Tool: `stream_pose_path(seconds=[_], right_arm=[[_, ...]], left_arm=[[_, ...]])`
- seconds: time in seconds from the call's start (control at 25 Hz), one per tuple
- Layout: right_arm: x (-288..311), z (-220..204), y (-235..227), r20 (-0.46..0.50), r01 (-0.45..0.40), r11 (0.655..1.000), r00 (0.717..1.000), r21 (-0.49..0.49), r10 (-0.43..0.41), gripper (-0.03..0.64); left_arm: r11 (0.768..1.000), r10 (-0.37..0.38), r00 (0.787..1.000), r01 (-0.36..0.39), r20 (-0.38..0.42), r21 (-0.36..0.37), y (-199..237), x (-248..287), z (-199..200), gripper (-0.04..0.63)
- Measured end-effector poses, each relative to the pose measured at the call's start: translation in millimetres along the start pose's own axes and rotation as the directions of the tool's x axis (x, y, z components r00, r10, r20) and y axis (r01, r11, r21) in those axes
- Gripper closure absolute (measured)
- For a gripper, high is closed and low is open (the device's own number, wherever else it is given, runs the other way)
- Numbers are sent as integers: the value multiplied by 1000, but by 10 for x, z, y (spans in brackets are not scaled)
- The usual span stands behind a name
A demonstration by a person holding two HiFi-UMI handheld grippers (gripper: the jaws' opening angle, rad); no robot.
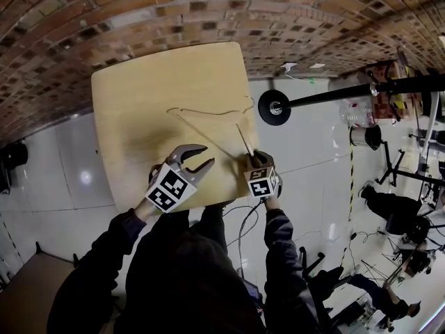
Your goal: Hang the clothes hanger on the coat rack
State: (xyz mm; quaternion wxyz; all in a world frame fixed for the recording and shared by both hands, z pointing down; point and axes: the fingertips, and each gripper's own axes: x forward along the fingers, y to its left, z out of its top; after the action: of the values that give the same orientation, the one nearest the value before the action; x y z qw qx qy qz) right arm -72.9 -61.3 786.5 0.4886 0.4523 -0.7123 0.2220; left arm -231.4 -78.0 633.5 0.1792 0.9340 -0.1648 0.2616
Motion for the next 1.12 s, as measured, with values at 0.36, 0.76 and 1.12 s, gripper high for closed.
stream_pose_path(seconds=[0.36, 0.76, 1.12], right_arm=[[-360, 159, -4, 55, 60, 997, 997, 41, -62, 531], [-1403, 347, -26, 180, 171, 985, 969, 19, -172, 532], [-2206, 287, 46, 235, 318, 942, 929, -112, -286, 532]], left_arm=[[997, -52, 998, 51, -27, -50, -51, 76, -101, 460], [892, -295, 955, 285, 24, -352, -418, 664, 278, 460], [588, -568, 810, 523, 144, -617, -930, 986, 579, 391]])
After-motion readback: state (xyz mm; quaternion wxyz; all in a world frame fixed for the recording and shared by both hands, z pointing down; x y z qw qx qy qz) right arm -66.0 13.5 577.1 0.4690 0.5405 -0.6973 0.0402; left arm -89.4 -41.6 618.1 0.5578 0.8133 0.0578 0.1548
